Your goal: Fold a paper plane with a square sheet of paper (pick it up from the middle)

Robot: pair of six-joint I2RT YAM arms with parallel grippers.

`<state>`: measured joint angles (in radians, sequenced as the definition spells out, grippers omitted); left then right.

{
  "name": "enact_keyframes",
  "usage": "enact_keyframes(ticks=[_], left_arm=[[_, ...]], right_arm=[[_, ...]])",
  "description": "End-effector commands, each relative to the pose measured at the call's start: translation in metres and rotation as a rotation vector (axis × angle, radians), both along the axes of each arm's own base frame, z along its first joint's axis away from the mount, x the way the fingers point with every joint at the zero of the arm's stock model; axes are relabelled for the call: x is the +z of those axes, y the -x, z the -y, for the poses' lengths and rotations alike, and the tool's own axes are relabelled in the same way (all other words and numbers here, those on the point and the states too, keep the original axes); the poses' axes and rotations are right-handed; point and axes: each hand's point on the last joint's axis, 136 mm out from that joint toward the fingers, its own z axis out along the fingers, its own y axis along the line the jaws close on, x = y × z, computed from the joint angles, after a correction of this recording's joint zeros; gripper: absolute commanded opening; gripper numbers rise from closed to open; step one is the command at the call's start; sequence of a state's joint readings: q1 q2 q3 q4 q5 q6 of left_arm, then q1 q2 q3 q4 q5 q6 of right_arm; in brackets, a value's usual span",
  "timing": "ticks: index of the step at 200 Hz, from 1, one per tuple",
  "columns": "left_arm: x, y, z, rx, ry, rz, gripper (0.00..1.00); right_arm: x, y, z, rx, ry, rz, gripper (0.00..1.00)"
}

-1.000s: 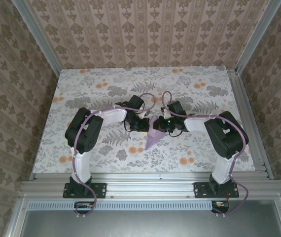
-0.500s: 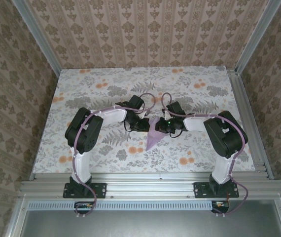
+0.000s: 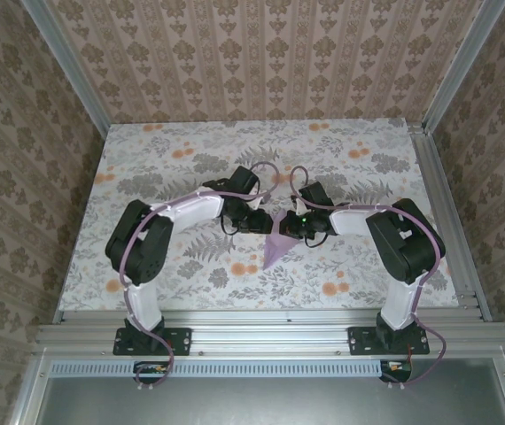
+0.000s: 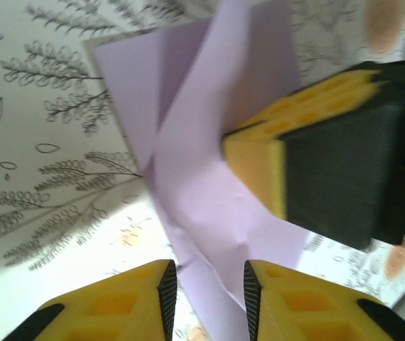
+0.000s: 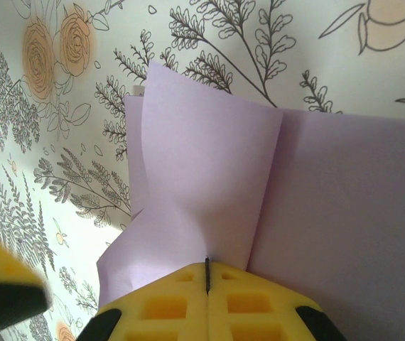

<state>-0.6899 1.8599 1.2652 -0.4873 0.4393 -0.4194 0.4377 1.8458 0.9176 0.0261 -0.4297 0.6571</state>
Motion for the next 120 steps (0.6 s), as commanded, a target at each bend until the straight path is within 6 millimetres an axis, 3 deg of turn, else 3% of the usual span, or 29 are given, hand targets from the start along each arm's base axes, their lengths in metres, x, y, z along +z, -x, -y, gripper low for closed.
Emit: enact_keyframes(ticks=[1, 64, 120], left_arm=[[0.018, 0.014, 0.0, 0.002, -0.003, 0.023, 0.34], [0.003, 0.05, 0.005, 0.007, -0.044, 0.004, 0.36], [-0.019, 0.057, -0.001, 0.026, -0.093, -0.012, 0.35]], right_arm=[[-0.022, 0.01, 0.015, -0.014, 0.087, -0.049, 0.08], [-0.021, 0.011, 0.012, -0.006, 0.069, -0.051, 0.08], [-0.019, 0.012, 0.011, -0.002, 0.06, -0.052, 0.08]])
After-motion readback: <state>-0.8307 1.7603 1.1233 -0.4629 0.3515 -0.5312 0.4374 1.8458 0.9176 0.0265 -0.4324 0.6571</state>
